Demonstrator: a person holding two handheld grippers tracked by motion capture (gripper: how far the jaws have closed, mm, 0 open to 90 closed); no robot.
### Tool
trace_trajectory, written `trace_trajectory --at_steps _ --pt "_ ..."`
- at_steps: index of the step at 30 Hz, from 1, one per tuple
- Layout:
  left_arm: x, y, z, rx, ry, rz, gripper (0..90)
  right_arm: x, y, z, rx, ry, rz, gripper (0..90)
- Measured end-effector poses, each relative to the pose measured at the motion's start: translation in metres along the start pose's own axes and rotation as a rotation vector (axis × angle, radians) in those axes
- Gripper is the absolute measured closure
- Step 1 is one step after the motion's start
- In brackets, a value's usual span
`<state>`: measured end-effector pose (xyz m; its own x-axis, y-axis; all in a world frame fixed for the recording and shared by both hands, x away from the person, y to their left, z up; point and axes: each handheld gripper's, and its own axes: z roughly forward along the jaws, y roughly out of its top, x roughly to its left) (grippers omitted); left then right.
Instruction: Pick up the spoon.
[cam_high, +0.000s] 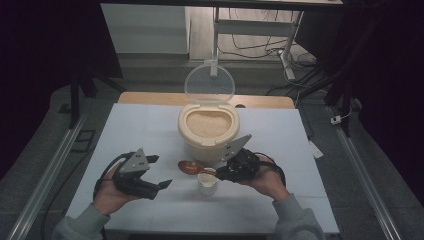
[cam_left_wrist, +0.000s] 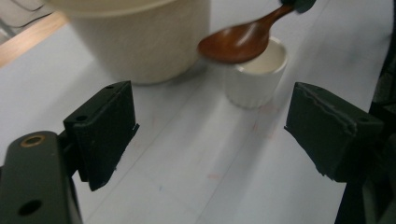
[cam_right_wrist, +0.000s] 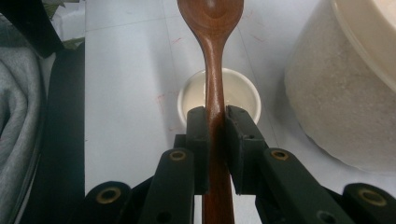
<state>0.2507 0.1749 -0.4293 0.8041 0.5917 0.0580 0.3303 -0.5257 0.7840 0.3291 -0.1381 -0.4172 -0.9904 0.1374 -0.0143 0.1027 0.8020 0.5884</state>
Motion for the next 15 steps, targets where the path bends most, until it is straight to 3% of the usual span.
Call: trace_trajectory --at_steps 6,15 --pt "-0.008 0.030 0.020 0.057 -0.064 0.091 20.7 0.001 0.002 0.001 -0.002 0.008 -0.007 79.6" --pt "-0.016 0.062 0.047 0.129 -0.138 0.168 27.7 0.004 0.004 0.003 -0.005 0.018 -0.027 79.6"
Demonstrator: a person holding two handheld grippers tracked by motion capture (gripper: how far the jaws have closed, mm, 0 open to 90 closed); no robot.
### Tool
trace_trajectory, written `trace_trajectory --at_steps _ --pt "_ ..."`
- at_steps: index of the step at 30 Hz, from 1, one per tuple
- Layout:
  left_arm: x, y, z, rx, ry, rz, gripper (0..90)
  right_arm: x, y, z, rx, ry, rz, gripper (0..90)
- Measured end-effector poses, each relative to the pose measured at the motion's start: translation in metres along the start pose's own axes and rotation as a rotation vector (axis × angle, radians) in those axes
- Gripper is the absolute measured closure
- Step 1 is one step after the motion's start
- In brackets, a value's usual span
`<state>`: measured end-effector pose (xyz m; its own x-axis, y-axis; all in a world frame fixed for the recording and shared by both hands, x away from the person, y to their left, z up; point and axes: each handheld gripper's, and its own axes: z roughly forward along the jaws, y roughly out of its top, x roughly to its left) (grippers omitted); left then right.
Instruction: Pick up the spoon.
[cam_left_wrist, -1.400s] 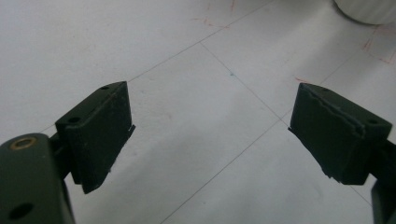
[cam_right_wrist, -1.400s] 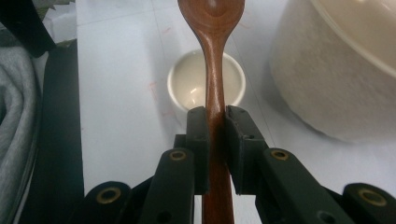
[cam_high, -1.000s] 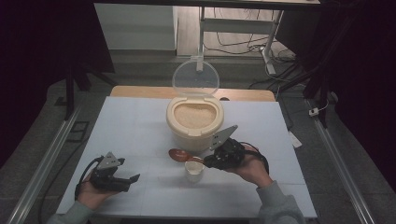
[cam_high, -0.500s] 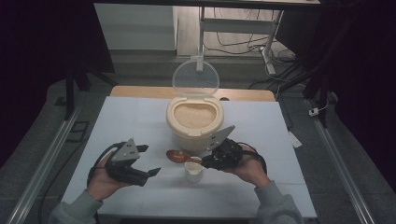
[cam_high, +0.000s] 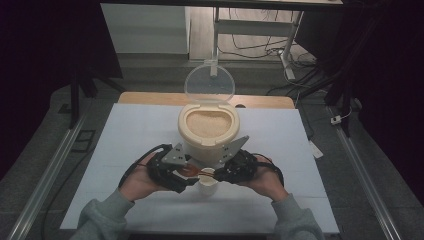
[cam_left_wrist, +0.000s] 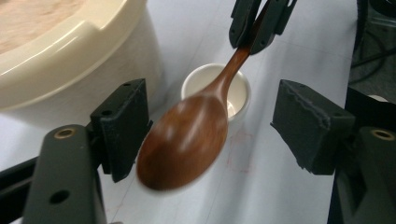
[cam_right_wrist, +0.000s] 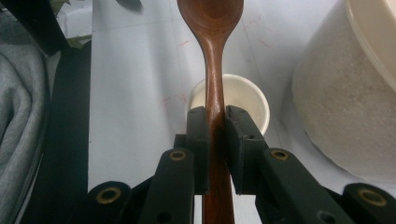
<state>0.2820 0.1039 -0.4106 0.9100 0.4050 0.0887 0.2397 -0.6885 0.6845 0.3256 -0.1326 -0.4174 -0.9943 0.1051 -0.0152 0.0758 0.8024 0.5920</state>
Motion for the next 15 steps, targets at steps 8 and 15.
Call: trace_trajectory --at_steps 8,15 --pt "0.002 0.011 0.019 0.075 -0.069 0.015 33.3 0.002 0.003 0.002 0.010 0.004 -0.027 79.6" --pt "0.005 0.014 0.032 0.124 -0.120 0.013 40.7 0.005 0.005 0.006 0.016 0.012 -0.048 79.6"
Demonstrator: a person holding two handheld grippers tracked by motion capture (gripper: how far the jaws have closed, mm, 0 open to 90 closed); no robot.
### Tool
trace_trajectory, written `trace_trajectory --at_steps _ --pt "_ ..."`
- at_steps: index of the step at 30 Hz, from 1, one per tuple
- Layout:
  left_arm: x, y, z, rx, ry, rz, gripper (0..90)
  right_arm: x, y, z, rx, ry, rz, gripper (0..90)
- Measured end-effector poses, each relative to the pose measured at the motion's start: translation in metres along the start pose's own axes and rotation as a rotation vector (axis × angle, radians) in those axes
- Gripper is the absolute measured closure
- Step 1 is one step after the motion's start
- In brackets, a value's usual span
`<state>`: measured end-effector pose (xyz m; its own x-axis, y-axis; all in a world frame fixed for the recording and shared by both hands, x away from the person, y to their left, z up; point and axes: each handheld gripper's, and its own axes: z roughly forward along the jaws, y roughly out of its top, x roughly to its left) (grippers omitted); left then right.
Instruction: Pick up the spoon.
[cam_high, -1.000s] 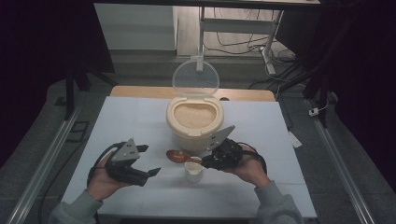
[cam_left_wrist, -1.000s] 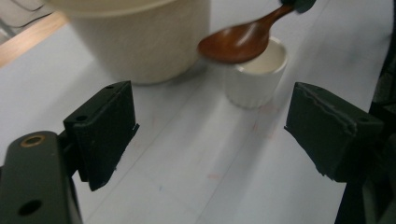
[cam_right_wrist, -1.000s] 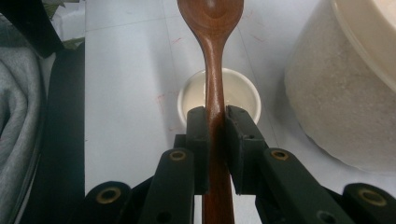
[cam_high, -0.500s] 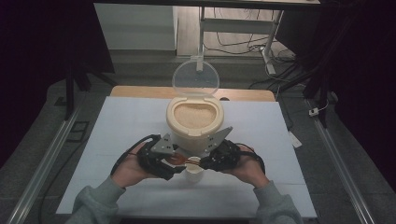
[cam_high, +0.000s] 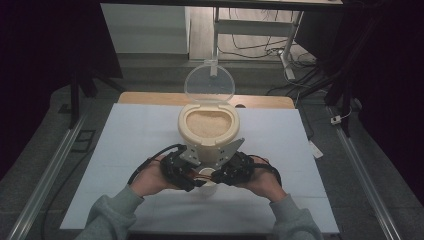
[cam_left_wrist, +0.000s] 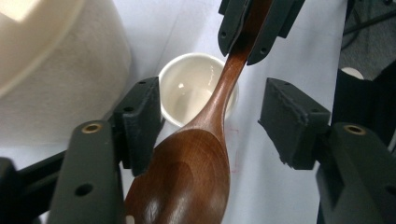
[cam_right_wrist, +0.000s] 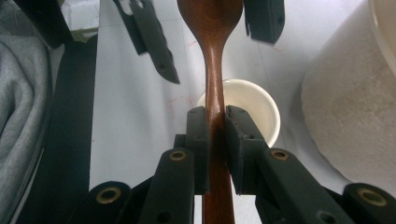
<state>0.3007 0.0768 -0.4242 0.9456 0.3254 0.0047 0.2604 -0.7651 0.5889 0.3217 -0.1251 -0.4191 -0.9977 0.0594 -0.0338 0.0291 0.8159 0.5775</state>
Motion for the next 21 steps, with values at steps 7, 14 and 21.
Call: trace_trajectory --at_steps 7,14,21 --pt "0.002 0.001 0.007 0.033 -0.032 0.012 50.9 0.003 0.001 0.001 -0.001 0.000 -0.023 79.6" --pt "0.001 0.000 0.012 0.073 -0.093 0.052 67.7 0.008 0.002 0.002 0.007 0.009 -0.086 79.5" --pt "-0.002 -0.001 0.019 0.112 -0.152 0.084 75.0 0.012 0.003 0.005 0.015 0.031 -0.154 79.3"
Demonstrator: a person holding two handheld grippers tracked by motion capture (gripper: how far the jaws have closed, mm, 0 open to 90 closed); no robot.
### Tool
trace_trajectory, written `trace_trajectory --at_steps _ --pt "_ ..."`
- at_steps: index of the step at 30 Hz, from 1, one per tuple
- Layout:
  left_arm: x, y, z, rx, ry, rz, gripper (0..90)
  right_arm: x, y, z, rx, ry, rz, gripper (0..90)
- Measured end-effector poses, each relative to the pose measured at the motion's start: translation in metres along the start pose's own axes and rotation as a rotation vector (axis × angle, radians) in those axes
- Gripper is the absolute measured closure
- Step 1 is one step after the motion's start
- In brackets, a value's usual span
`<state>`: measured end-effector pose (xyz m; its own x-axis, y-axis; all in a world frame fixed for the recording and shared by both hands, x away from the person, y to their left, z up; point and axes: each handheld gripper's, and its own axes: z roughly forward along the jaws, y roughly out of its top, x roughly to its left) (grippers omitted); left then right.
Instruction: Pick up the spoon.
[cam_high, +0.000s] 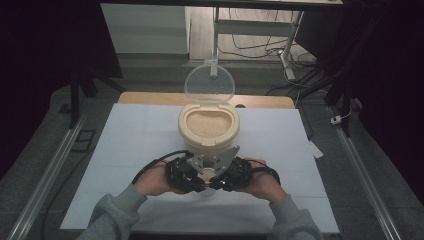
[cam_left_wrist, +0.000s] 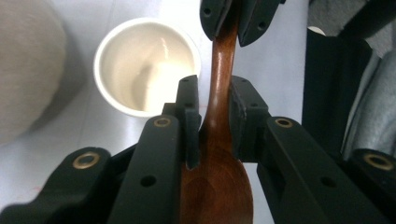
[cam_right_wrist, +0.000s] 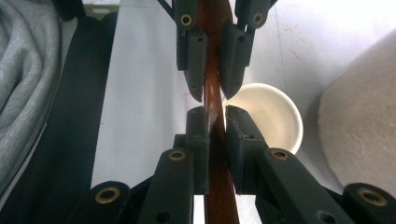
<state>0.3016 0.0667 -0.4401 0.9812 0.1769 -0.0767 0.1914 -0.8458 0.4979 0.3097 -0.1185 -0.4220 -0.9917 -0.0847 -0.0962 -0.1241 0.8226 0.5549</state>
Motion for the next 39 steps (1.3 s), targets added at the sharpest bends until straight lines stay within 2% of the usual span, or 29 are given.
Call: trace_trajectory --at_steps 1,5,6,7,8,10,12,14,15,16,17,19,20,22,23,24,25,27,28,31,34,36,37,39 --pt "0.000 0.000 0.000 0.000 -0.004 0.001 75.2 0.001 0.000 0.000 0.007 0.001 0.013 79.3" --pt "0.000 -0.001 0.000 -0.016 0.006 0.000 76.3 0.000 0.000 0.000 -0.001 -0.010 0.006 78.7" --pt "0.001 -0.001 -0.001 -0.023 0.004 0.000 76.9 -0.001 -0.002 -0.002 -0.019 -0.012 0.029 78.1" --pt "0.001 -0.001 -0.002 -0.034 0.009 -0.002 76.9 -0.001 -0.002 -0.002 -0.019 -0.012 0.029 78.1" --pt "0.001 -0.001 -0.003 -0.042 0.014 -0.004 77.2 -0.002 -0.004 -0.005 -0.049 -0.024 0.059 77.5" --pt "0.001 -0.002 -0.003 -0.053 0.026 -0.004 77.5 -0.004 -0.006 -0.009 -0.076 -0.049 0.074 73.0" --pt "0.001 -0.002 -0.005 -0.071 0.047 -0.007 77.6 -0.007 -0.009 -0.014 -0.114 -0.068 0.114 68.6" --pt "0.001 -0.003 -0.005 -0.078 0.055 -0.008 77.8 -0.009 -0.012 -0.022 -0.167 -0.114 0.159 63.2" --pt "0.001 -0.003 -0.008 -0.099 0.073 -0.012 77.9 -0.010 -0.013 -0.025 -0.198 -0.137 0.188 59.2" --pt "0.001 -0.003 -0.008 -0.099 0.073 -0.012 77.9 -0.010 -0.013 -0.025 -0.198 -0.137 0.188 59.2" --pt "0.002 -0.005 -0.011 -0.119 0.089 -0.020 77.9 -0.011 -0.017 -0.033 -0.249 -0.187 0.220 54.2" --pt "0.002 -0.005 -0.013 -0.126 0.095 -0.023 78.1 -0.012 -0.021 -0.040 -0.294 -0.237 0.261 50.7" --pt "0.002 -0.007 -0.015 -0.142 0.113 -0.027 78.1 -0.012 -0.023 -0.043 -0.315 -0.261 0.279 49.4" --pt "0.002 -0.007 -0.016 -0.149 0.119 -0.030 78.1 -0.012 -0.025 -0.046 -0.331 -0.277 0.295 48.3" --pt "0.002 -0.008 -0.017 -0.154 0.123 -0.033 78.2 -0.011 -0.030 -0.051 -0.371 -0.311 0.326 46.6" --pt "0.002 -0.008 -0.018 -0.157 0.132 -0.032 78.3 -0.010 -0.032 -0.053 -0.384 -0.330 0.338 45.9" --pt "0.002 -0.008 -0.018 -0.165 0.137 -0.035 78.3 -0.010 -0.032 -0.053 -0.384 -0.330 0.338 45.9" --pt "0.002 -0.010 -0.021 -0.188 0.155 -0.045 78.3 -0.009 -0.037 -0.058 -0.428 -0.364 0.376 43.6" --pt "0.002 -0.010 -0.021 -0.188 0.155 -0.045 78.3 -0.009 -0.037 -0.058 -0.428 -0.364 0.376 43.6" --pt "0.002 -0.012 -0.025 -0.214 0.174 -0.051 78.5 -0.006 -0.041 -0.059 -0.455 -0.379 0.417 40.7" --pt "0.002 -0.014 -0.029 -0.237 0.192 -0.057 78.5 -0.003 -0.044 -0.059 -0.452 -0.399 0.446 38.5" --pt "0.002 -0.016 -0.033 -0.267 0.215 -0.068 78.6 -0.003 -0.047 -0.059 -0.481 -0.398 0.473 36.8" --pt "0.002 -0.016 -0.033 -0.267 0.215 -0.068 78.6 -0.002 -0.049 -0.059 -0.491 -0.402 0.487 35.8" --pt "0.001 -0.017 -0.035 -0.288 0.229 -0.076 78.6 -0.002 -0.050 -0.059 -0.496 -0.400 0.498 35.0"
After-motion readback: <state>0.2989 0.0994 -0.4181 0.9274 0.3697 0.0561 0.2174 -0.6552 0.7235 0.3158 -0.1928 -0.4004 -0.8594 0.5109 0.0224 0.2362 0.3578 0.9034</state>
